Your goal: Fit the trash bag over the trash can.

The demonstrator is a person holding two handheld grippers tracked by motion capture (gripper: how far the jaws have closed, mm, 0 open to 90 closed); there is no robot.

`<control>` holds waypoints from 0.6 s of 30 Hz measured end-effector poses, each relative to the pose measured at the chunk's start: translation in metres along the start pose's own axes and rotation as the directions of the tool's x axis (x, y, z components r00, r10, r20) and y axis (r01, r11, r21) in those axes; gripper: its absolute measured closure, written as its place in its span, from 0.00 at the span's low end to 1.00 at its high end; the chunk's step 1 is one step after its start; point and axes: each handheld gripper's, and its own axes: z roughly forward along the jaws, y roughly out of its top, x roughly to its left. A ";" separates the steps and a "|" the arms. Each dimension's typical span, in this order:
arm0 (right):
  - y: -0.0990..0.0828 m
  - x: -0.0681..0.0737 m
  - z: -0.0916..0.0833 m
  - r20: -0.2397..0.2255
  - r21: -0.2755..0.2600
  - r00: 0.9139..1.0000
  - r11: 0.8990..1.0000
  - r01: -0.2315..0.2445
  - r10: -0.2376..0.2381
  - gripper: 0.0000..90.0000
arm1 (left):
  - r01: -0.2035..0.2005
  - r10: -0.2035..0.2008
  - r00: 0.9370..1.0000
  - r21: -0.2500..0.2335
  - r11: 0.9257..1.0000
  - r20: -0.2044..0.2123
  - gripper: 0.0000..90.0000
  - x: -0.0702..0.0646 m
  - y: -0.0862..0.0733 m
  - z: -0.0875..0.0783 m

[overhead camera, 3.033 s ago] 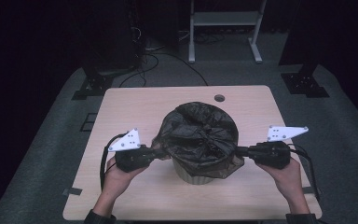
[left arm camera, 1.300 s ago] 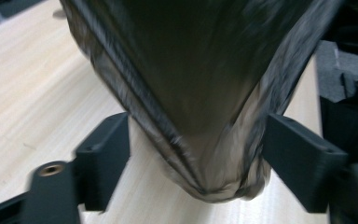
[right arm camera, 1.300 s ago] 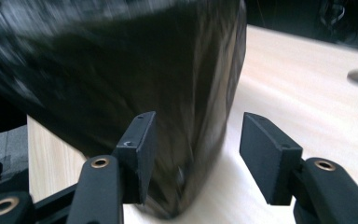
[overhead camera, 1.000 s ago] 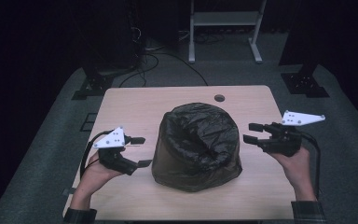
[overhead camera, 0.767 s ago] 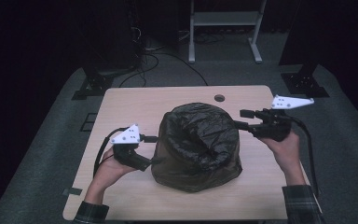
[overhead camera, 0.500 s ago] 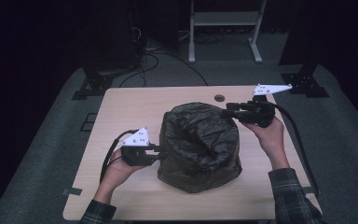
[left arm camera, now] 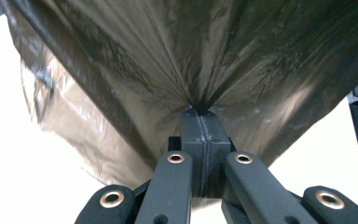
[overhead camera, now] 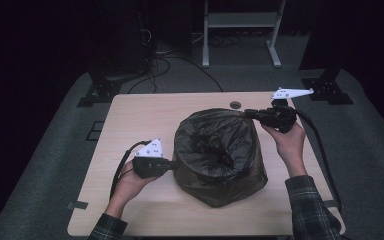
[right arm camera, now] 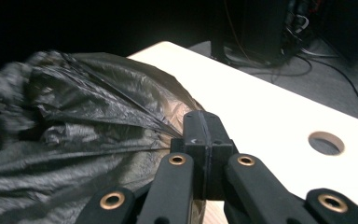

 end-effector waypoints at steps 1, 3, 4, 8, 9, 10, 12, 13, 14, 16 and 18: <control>-0.001 -0.002 0.001 0.012 0.011 1.000 1.000 -0.001 0.001 1.00 | 0.000 0.000 1.000 -0.001 1.000 -0.002 1.00 0.000 0.000 0.000; -0.003 -0.002 0.001 0.019 -0.007 1.000 1.000 -0.002 0.002 0.83 | -0.003 0.003 1.000 -0.016 1.000 -0.015 0.98 0.000 0.000 -0.001; -0.002 -0.002 -0.001 0.017 -0.027 1.000 1.000 -0.010 0.011 0.74 | -0.003 0.002 1.000 -0.019 1.000 -0.018 0.90 0.000 0.000 -0.002; 0.004 0.001 -0.011 0.003 -0.088 1.000 0.996 -0.005 0.005 0.55 | -0.013 0.012 1.000 -0.033 0.999 -0.028 0.68 -0.002 0.002 -0.005; 0.006 0.002 -0.015 0.001 -0.100 1.000 0.995 0.002 -0.002 0.49 | -0.012 0.011 1.000 -0.041 0.999 -0.024 0.68 -0.002 0.002 -0.006; 0.009 0.003 -0.017 -0.004 -0.111 1.000 0.994 0.009 -0.009 0.44 | -0.009 0.007 1.000 -0.049 0.999 -0.027 0.61 -0.003 0.002 -0.006; 0.013 0.007 -0.022 -0.006 -0.123 0.999 0.992 0.031 -0.032 0.36 | -0.013 0.011 1.000 -0.051 0.999 -0.025 0.53 -0.003 0.002 -0.007; 0.017 0.011 -0.025 -0.022 -0.134 0.998 0.990 0.054 -0.057 0.30 | -0.009 0.008 1.000 -0.060 0.998 -0.027 0.43 -0.004 0.003 -0.007; 0.018 0.014 -0.027 -0.027 -0.139 0.997 0.988 0.068 -0.073 0.28 | -0.008 0.007 1.000 -0.068 0.998 -0.022 0.40 -0.004 0.003 -0.007; 0.022 0.020 -0.029 -0.054 -0.136 0.993 0.986 0.096 -0.104 0.20 | -0.009 0.007 1.000 -0.077 0.997 -0.022 0.30 -0.004 0.003 -0.007; 0.023 0.023 -0.029 -0.065 -0.134 0.991 0.985 0.106 -0.116 0.18 | -0.008 0.005 1.000 -0.088 0.996 -0.028 0.21 -0.005 0.004 -0.006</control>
